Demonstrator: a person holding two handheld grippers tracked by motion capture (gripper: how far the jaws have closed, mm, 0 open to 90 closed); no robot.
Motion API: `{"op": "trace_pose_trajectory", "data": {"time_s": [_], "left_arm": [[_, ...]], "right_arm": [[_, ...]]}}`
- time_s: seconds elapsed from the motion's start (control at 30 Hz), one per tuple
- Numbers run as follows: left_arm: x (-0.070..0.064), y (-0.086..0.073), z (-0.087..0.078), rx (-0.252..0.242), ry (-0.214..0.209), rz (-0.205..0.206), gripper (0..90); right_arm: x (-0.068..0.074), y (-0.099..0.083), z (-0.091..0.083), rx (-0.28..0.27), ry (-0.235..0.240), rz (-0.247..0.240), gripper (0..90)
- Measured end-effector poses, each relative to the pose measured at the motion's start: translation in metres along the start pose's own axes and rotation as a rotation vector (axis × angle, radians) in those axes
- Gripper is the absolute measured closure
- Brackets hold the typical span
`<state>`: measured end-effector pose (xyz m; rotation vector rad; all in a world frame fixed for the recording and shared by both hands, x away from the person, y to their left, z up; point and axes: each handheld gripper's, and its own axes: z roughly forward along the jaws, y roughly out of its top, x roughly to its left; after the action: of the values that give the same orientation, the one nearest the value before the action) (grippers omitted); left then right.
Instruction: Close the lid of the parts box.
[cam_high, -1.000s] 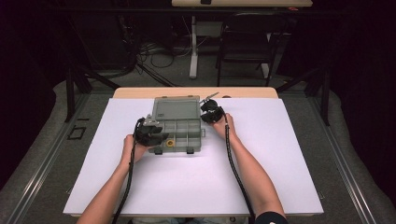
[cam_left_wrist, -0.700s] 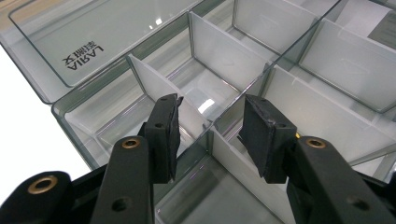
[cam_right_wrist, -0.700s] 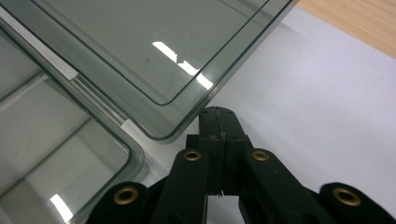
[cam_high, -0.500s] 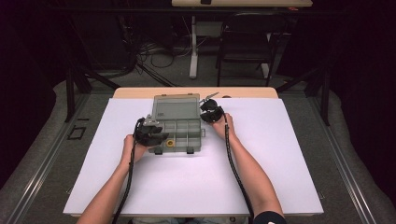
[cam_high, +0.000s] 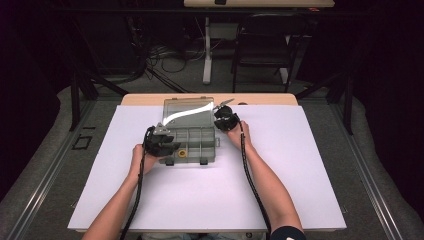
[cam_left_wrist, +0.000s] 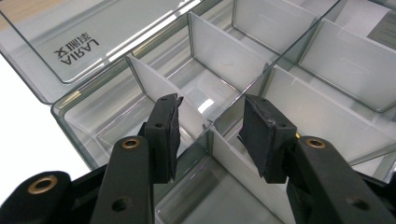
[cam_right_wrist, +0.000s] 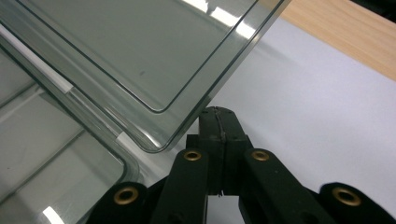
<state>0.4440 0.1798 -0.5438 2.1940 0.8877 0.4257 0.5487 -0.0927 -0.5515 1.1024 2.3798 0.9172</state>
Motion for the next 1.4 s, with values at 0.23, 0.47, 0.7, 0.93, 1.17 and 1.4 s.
{"op": "trace_pose_trajectory", "data": {"time_s": [0.23,0.47,0.7,0.93,1.17,1.4], "left_arm": [[0.0,0.0,0.0,0.0,0.0,0.0,57.1],[0.0,0.0,0.0,-0.003,0.002,-0.001,57.1],[0.0,0.0,0.0,-0.004,0.0,-0.002,57.1],[0.0,0.0,0.0,-0.003,0.0,-0.004,57.1],[0.0,0.0,0.0,-0.002,0.0,-0.005,57.0],[0.0,0.0,0.0,-0.002,0.001,-0.005,57.0]], "right_arm": [[0.0,0.001,-0.003,-0.029,-0.007,0.0,90.0],[0.0,0.003,-0.007,-0.052,-0.015,0.0,90.0],[0.001,0.005,-0.01,-0.08,-0.021,-0.001,90.0],[0.0,0.006,-0.013,-0.101,-0.023,-0.019,90.0],[0.0,0.007,-0.015,-0.112,-0.026,-0.022,90.0],[0.0,0.007,-0.017,-0.124,-0.023,-0.021,90.0]]}}
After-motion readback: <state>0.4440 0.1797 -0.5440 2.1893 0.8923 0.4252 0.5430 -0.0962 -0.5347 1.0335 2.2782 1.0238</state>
